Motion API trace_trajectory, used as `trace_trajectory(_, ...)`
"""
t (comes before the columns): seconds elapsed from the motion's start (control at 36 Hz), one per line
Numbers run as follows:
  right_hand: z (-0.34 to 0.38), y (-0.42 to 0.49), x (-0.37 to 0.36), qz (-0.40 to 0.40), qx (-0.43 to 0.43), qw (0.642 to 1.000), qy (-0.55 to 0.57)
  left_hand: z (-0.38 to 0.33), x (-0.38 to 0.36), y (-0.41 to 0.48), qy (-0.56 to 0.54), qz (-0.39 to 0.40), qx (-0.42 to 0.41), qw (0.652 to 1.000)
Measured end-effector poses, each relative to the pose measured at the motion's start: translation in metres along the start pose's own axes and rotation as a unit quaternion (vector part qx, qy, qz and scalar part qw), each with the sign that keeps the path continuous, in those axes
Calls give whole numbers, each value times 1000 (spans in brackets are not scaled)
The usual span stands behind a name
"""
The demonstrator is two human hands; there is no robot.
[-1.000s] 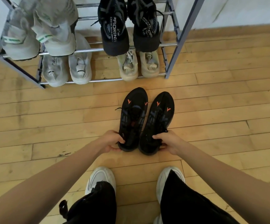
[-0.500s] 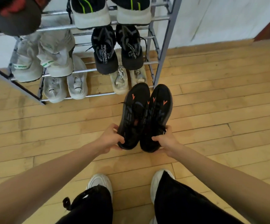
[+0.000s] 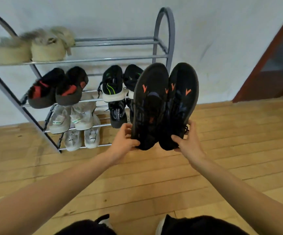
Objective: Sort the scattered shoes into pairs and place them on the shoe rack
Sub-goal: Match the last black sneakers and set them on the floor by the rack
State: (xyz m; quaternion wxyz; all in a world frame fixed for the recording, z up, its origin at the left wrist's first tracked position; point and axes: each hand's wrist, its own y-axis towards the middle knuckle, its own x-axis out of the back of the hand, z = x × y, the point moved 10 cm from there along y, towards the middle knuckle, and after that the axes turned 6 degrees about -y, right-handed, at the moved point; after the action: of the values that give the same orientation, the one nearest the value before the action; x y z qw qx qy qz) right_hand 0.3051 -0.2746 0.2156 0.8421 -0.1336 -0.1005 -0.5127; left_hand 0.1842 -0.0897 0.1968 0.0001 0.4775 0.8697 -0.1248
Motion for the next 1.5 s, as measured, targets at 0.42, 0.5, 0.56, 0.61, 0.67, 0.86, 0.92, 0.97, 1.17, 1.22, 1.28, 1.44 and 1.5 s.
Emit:
trace_trajectory(0.42,193,16,-20,11,168,985,-44,-157,34,-13,-101,-56,-94,989)
trace_trajectory(0.5,220,22,-27,13,172,984,-52,-181,46,-8,-98,-73,-97,988)
trace_trajectory(0.56,236,27,-32,20,175,983,-57,-196,55,-2,-96,-80,-98,987)
trace_trajectory(0.61,249,35,-36,25,171,983,-60,-208,60,5,-96,-75,-88,989)
trace_trajectory(0.67,259,46,-39,27,153,986,-67,-220,64,11,-100,-71,-80,989)
trace_trajectory(0.86,274,81,-47,46,65,996,-34,-248,74,30,-107,-56,-29,992)
trace_trajectory(0.92,277,91,-50,64,47,996,-29,-254,79,36,-105,-68,-21,992)
trace_trajectory(0.97,280,99,-50,80,27,996,-32,-257,83,43,-92,-71,-8,993)
trace_trajectory(1.17,277,129,-56,115,-22,988,-95,-256,87,67,-45,-88,27,995)
trace_trajectory(1.22,275,134,-58,119,-30,987,-106,-253,87,74,-37,-92,38,994)
trace_trajectory(1.28,272,138,-60,122,-42,987,-98,-252,86,80,-29,-94,45,994)
trace_trajectory(1.44,266,152,-62,124,-65,988,-61,-254,90,92,-4,-102,58,993)
trace_trajectory(1.5,265,155,-62,120,-67,988,-65,-255,89,94,0,-107,60,992)
